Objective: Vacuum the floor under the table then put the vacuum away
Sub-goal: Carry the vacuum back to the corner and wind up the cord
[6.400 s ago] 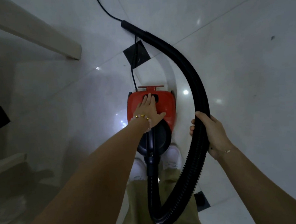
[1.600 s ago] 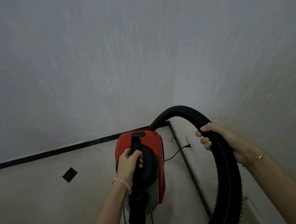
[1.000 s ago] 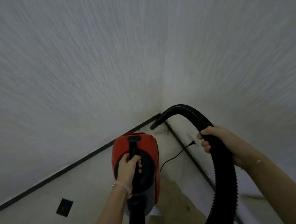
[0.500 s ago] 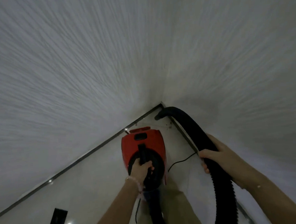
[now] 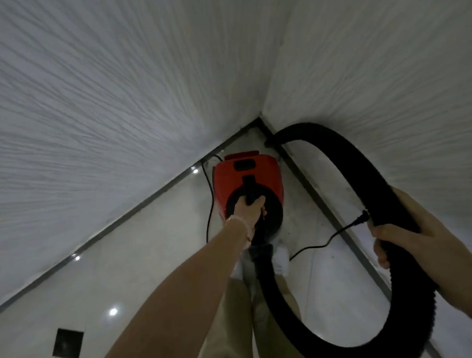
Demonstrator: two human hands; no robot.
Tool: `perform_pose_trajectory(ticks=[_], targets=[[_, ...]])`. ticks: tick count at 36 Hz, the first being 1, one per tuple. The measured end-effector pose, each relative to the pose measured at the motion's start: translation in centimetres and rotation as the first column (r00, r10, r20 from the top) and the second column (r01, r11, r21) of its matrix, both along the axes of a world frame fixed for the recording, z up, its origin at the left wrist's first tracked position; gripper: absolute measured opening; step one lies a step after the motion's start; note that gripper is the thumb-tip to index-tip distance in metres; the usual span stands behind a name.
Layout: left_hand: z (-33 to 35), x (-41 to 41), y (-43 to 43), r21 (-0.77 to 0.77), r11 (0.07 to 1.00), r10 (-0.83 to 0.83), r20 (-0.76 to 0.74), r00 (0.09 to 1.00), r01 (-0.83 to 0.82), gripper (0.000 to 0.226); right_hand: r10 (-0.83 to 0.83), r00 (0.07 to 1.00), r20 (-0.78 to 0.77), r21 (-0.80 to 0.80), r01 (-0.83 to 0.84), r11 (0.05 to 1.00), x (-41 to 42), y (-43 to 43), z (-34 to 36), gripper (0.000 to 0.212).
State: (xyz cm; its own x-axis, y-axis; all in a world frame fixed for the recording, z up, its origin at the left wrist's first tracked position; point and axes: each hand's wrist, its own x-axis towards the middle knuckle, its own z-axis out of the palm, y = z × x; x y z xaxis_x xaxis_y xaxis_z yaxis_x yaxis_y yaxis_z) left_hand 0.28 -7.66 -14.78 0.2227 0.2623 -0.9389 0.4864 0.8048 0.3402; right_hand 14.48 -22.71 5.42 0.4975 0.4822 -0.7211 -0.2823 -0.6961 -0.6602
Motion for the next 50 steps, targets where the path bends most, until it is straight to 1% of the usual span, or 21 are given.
perform_pose_trajectory(ticks=[3, 9, 13, 16, 18, 21, 24, 26, 30, 33, 35, 37, 38, 40, 41, 44, 46, 48, 49, 50], targets=[[-2.3, 1.6, 0.3, 0.010, 0.999, 0.034, -0.011, 0.999, -0.034, 0.021, 0.028, 0.999, 0.027, -0.007, -0.028, 1.000, 0.7, 0.4, -1.6, 0.057], [-5.2, 4.8, 0.5, 0.010, 0.989, 0.145, -0.007, 0.989, -0.145, 0.038, 0.088, 0.993, 0.073, -0.013, -0.087, 0.996, 2.2, 1.0, -3.6, 0.064], [-6.5, 6.6, 0.6, -0.006, 0.974, 0.226, -0.006, 0.974, -0.226, 0.042, 0.158, 0.979, 0.129, -0.007, -0.158, 0.987, 3.4, 1.2, -4.5, 0.069], [-7.1, 8.2, 0.2, -0.022, 0.959, 0.284, 0.007, 0.959, -0.284, 0.042, 0.218, 0.954, 0.206, -0.001, -0.222, 0.975, 4.3, 1.2, -5.6, 0.076], [-7.3, 9.0, 0.0, -0.016, 0.950, 0.312, 0.013, 0.950, -0.311, 0.040, 0.251, 0.935, 0.249, -0.002, -0.259, 0.966, 4.9, 1.2, -6.3, 0.078], [-7.2, 9.9, 0.3, -0.017, 0.930, 0.367, 0.037, 0.930, -0.366, 0.034, 0.261, 0.929, 0.260, 0.017, -0.275, 0.961, 5.7, 1.1, -6.6, 0.077], [-7.2, 10.4, 0.9, -0.074, 0.900, 0.435, 0.063, 0.898, -0.430, 0.018, 0.299, 0.915, 0.272, 0.031, -0.318, 0.947, 6.2, 1.5, -6.6, 0.074], [-7.3, 10.7, 1.3, -0.096, 0.887, 0.458, 0.067, 0.887, -0.451, 0.016, 0.315, 0.906, 0.281, 0.034, -0.338, 0.941, 6.5, 2.0, -6.8, 0.074], [-7.3, 10.8, 1.4, -0.082, 0.906, 0.419, 0.047, 0.907, -0.415, 0.017, 0.322, 0.904, 0.280, 0.060, -0.351, 0.934, 6.6, 3.3, -7.6, 0.072], [-7.1, 10.8, 1.2, -0.096, 0.933, 0.352, 0.036, 0.935, -0.348, 0.015, 0.317, 0.904, 0.288, 0.065, -0.349, 0.935, 6.6, 3.9, -8.3, 0.072], [-7.1, 10.7, 1.4, -0.098, 0.955, 0.285, 0.027, 0.958, -0.281, 0.004, 0.317, 0.898, 0.306, 0.064, -0.352, 0.934, 6.6, 4.1, -8.5, 0.070], [-6.9, 10.4, 1.7, -0.085, 0.980, 0.179, 0.010, 0.984, -0.178, 0.007, 0.294, 0.901, 0.318, 0.066, -0.330, 0.942, 6.7, 4.1, -8.5, 0.068], [-6.8, 10.3, 1.8, -0.082, 0.988, 0.133, 0.008, 0.991, -0.132, 0.010, 0.282, 0.902, 0.327, 0.061, -0.319, 0.946, 6.8, 4.0, -8.6, 0.069], [-6.4, 9.9, 1.9, -0.102, 0.991, 0.090, -0.003, 0.996, -0.090, 0.034, 0.280, 0.895, 0.348, 0.052, -0.317, 0.947, 6.8, 3.7, -8.7, 0.068], [-6.1, 9.6, 1.9, -0.111, 0.991, 0.080, -0.006, 0.997, -0.080, 0.040, 0.280, 0.892, 0.354, 0.056, -0.319, 0.946, 6.8, 3.6, -8.7, 0.067], [-5.0, 8.8, 1.7, -0.145, 0.987, 0.073, -0.013, 0.997, -0.074, 0.044, 0.266, 0.899, 0.348, 0.064, -0.306, 0.950, 6.7, 3.1, -8.7, 0.062], [-3.8, 8.1, 1.4, -0.172, 0.981, 0.095, 0.003, 0.996, -0.093, 0.046, 0.266, 0.897, 0.352, 0.023, -0.293, 0.956, 6.6, 2.8, -8.8, 0.056], [-2.4, 7.3, 1.3, -0.165, 0.982, 0.096, 0.012, 0.995, -0.093, 0.044, 0.292, 0.865, 0.409, -0.050, -0.298, 0.953, 6.4, 2.7, -8.9, 0.055], [-1.5, 6.9, 1.3, -0.159, 0.984, 0.085, 0.016, 0.996, -0.081, 0.041, 0.319, 0.829, 0.460, -0.097, -0.310, 0.946, 6.2, 2.7, -8.8, 0.054], [-0.7, 6.5, 1.3, -0.156, 0.986, 0.067, 0.026, 0.997, -0.062, 0.035, 0.352, 0.774, 0.527, -0.151, -0.322, 0.934, 6.0, 2.8, -8.7, 0.054]])
